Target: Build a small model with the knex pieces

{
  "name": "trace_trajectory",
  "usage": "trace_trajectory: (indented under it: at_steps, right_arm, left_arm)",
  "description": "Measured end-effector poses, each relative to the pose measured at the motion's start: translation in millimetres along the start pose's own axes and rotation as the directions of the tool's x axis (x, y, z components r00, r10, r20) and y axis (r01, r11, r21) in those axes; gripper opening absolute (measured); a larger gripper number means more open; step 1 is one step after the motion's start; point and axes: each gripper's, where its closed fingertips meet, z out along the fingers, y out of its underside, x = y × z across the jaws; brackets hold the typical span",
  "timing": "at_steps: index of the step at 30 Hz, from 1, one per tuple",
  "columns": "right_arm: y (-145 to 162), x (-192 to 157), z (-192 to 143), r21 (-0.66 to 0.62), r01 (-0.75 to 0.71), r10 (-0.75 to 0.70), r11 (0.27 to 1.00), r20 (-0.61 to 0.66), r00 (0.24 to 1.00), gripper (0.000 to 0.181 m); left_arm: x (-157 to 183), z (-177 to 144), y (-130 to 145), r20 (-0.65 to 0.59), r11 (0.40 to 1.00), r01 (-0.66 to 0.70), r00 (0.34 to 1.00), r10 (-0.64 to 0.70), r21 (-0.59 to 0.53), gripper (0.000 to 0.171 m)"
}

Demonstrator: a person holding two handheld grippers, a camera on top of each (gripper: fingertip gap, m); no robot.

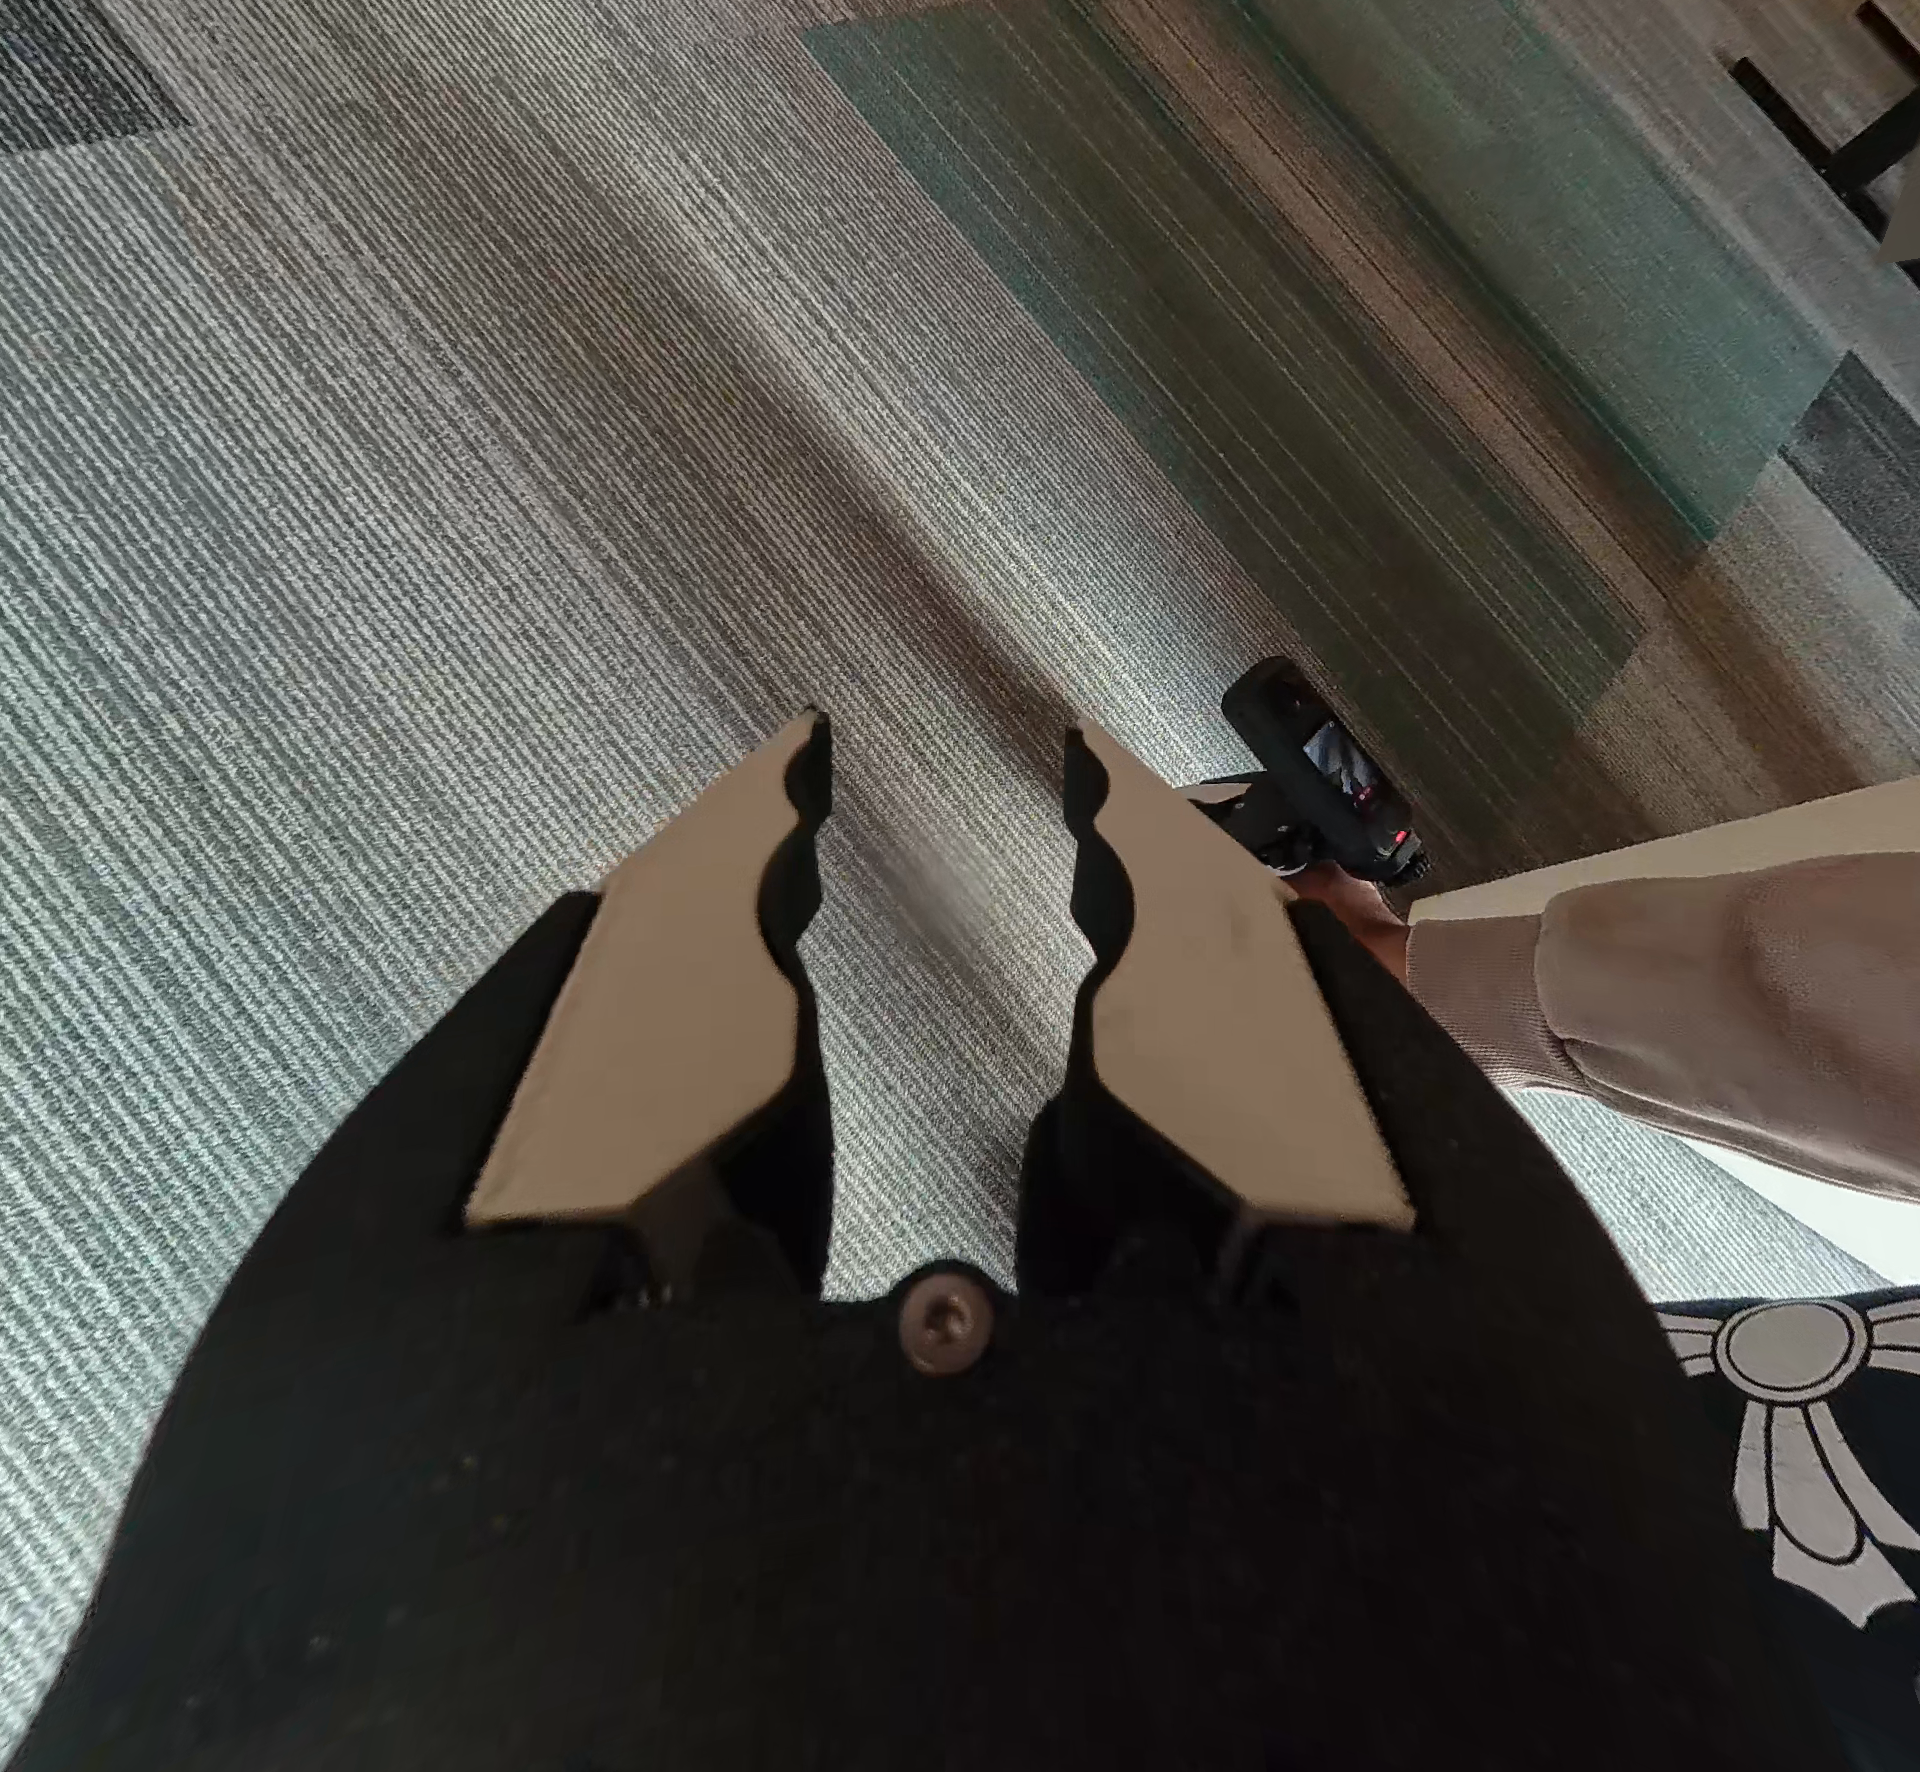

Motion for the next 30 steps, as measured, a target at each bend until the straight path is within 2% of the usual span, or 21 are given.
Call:
trace_trajectory:
  at_steps: [3, 8, 11, 14, 17, 20, 22, 25, 27, 30]
  right_arm:
    - [-2.0, 3.5, 0.5, -0.005, 0.004, -0.004, 1.0, -0.014, 1.0, 0.004]
    - [-13.6, 7.5, -10.9, 0.003, -0.004, 0.004, 1.0, -0.024, 1.0, 0.004]
    - [-30.7, 5.2, -45.1, 0.03, -0.012, 0.013, 0.999, -0.028, 1.0, 0.004]
    - [-58.6, -5.6, -113.4, 0.073, -0.029, 0.03, 0.997, -0.011, 0.999, 0.004]
    - [-90.6, -20.6, -214.6, 0.136, -0.035, 0.035, 0.99, 0.003, 0.999, 0.004]
    - [-120.1, -39.5, -342.1, 0.207, -0.037, 0.038, 0.978, 0.001, 0.999, 0.004]
    - [-135.0, -55.3, -436.9, 0.262, -0.064, 0.065, 0.963, 0.003, 0.998, 0.004]
    - [-144.2, -78.3, -581.9, 0.343, -0.094, 0.106, 0.935, -0.016, 0.994, 0.004]
    - [-134.9, -92.2, -674.3, 0.371, -0.104, 0.132, 0.923, -0.05, 0.99, 0.004]
    - [-105.6, -108.0, -809.3, 0.41, -0.172, 0.224, 0.896, -0.082, 0.971, 0.004]
  left_arm:
    - [4.0, 0.0, 4.1, -0.013, 1.0, 0.002, 1.0, -0.002, -0.013, 0.045]
    - [9.7, -6.6, 8.5, -0.032, 0.999, -0.014, 0.999, 0.013, -0.031, 0.044]
    - [18.4, -20.4, -5.0, -0.05, 0.999, -0.027, 0.998, 0.026, -0.033, 0.044]
    - [43.6, -41.6, -45.1, -0.083, 0.999, -0.052, 0.995, 0.051, -0.011, 0.044]
    - [84.3, -79.4, -103.2, -0.119, 0.992, -0.124, 0.985, 0.128, 0.035, 0.044]
    - [136.1, -135.9, -159.2, -0.148, 0.973, -0.22, 0.962, 0.229, 0.075, 0.046]
    - [175.7, -178.6, -185.5, -0.173, 0.953, -0.283, 0.939, 0.298, 0.103, 0.046]
    - [241.5, -242.3, -199.9, -0.236, 0.911, -0.389, 0.88, 0.412, 0.14, 0.047]
    - [288.8, -286.6, -195.8, -0.309, 0.893, -0.429, 0.838, 0.45, 0.137, 0.047]
    - [362.9, -360.7, -189.1, -0.427, 0.856, -0.505, 0.754, 0.5, 0.111, 0.05]
